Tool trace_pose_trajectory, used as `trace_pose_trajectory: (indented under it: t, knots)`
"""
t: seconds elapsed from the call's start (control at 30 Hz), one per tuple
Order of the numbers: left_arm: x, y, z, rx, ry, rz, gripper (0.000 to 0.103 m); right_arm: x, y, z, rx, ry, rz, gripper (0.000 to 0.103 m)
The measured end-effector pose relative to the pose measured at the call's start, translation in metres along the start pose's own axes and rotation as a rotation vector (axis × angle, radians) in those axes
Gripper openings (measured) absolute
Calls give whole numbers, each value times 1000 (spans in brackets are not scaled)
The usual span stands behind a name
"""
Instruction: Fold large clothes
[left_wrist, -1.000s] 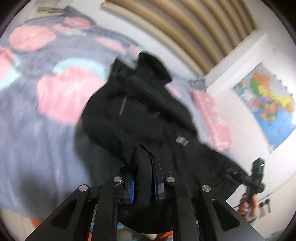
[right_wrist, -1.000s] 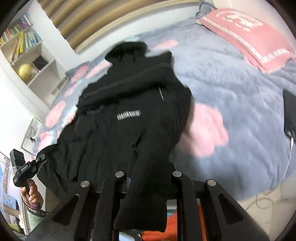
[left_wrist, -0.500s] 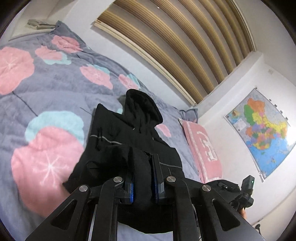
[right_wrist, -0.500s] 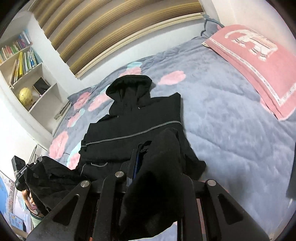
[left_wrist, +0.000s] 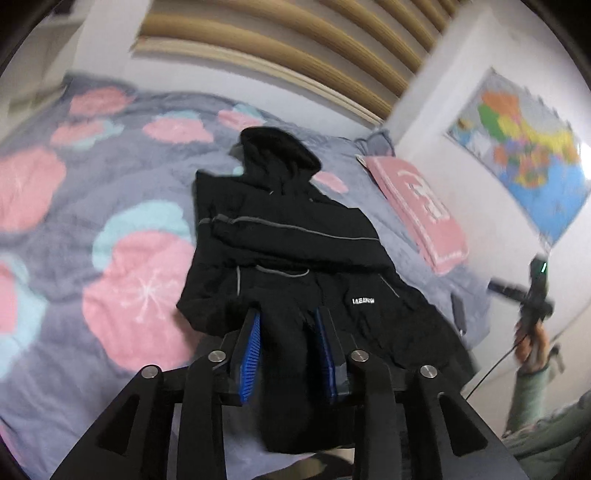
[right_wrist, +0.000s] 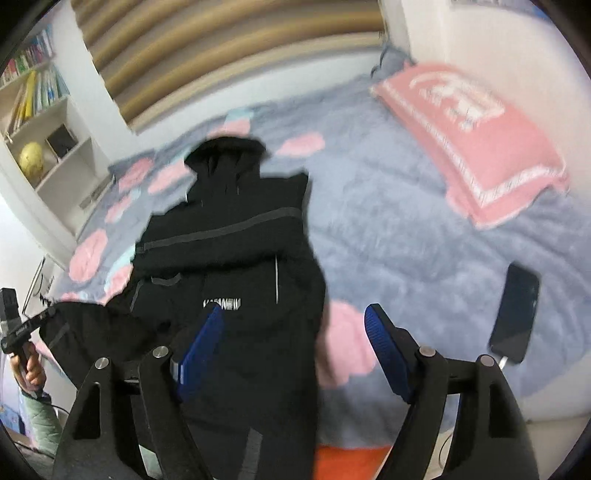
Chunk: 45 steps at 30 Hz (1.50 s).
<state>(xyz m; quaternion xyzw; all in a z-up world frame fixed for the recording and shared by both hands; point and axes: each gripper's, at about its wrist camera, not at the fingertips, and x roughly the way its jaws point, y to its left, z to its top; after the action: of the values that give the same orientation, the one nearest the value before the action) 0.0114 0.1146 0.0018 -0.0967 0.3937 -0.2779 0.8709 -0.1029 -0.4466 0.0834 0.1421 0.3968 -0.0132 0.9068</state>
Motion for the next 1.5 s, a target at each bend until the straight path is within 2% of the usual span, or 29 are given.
trace_pose_trajectory:
  t: [0.03, 0.07, 0.1, 0.17, 0.27, 0.33, 0.43, 0.57, 0.67, 0.77, 0.9, 1.07, 1.23, 1.37, 1.5]
  knots:
    - [-7, -8, 6, 35, -35, 24, 43, 1, 4, 6, -8, -11, 2, 82]
    - [-13, -13, 11, 55, -67, 34, 54, 4, 11, 15, -21, -27, 17, 82]
    - [-20, -17, 18, 66, -103, 25, 62, 9, 17, 22, -29, -33, 31, 82]
    - [-31, -22, 38, 81, -176, 4, 69, 29, 30, 44, -46, -48, 60, 82]
    - [-15, -21, 73, 86, -198, 44, 70, 70, 47, 79, -27, -66, 115, 82]
    - [12, -11, 101, 59, -197, 60, 70, 98, 58, 102, -15, -85, 135, 82]
    - [73, 14, 147, 35, -192, 105, 70, 146, 75, 139, -21, -110, 123, 82]
    - [160, 44, 199, 42, -200, 195, 70, 211, 99, 187, -68, -93, 56, 82]
    - [208, 55, 231, 2, -148, 186, 70, 239, 113, 215, -117, -59, 17, 82]
    - [235, 57, 260, -40, -85, 146, 70, 253, 124, 242, -166, -20, -18, 82]
    - [253, 49, 298, -67, 7, 133, 70, 261, 132, 276, -197, 40, -44, 82]
    - [265, 30, 344, -79, 69, 107, 70, 280, 137, 317, -144, 96, -11, 84]
    - [314, 34, 362, -74, 150, 181, 70, 344, 139, 329, -129, 188, -17, 86]
    - [372, 59, 373, -106, 204, 205, 70, 411, 133, 329, -138, 243, -47, 86]
    - [436, 94, 380, -156, 231, 232, 70, 480, 121, 331, -89, 281, -2, 86]
